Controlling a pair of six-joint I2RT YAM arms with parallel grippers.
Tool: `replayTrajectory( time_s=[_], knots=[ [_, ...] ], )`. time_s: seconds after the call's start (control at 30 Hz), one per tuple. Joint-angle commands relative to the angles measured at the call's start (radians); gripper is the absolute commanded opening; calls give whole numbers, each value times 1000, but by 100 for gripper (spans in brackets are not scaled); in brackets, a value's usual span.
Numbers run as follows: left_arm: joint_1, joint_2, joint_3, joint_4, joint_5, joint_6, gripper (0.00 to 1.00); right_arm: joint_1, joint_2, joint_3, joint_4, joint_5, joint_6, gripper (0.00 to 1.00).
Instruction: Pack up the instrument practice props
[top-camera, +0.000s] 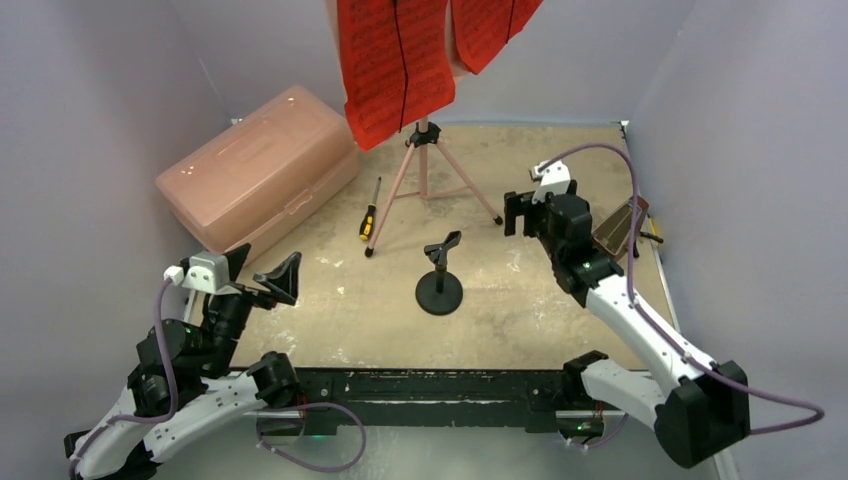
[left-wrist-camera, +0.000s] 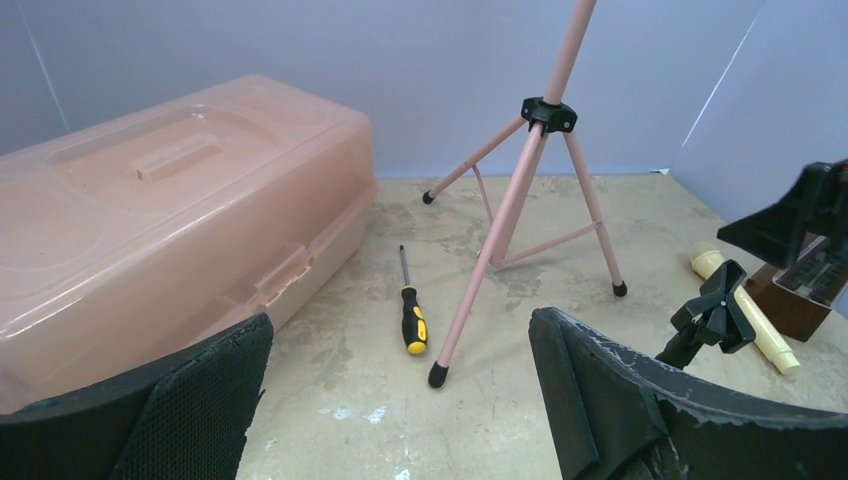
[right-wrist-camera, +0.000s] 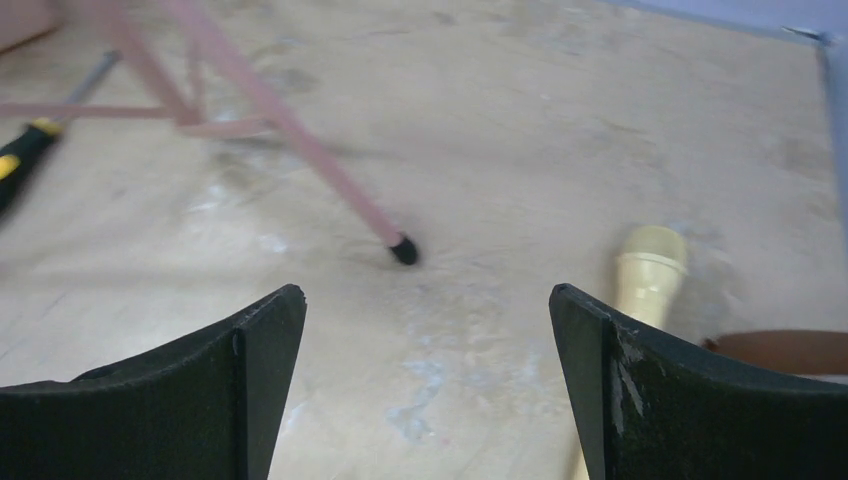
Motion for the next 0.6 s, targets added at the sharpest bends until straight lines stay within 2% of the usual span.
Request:
replayTrajectory(
  time_s=[0.0, 0.27, 0.57],
  knots=[
    [3, 10, -7, 36, -18, 26, 99, 25, -110, -102, 130, -264, 13, 95],
    [3, 18, -9, 33, -21, 26, 99, 48, -172, -203, 234, -488, 76, 95],
    [3, -3, -12, 32, -31, 26, 99, 137, -175, -328, 373, -542, 124, 95]
  ],
)
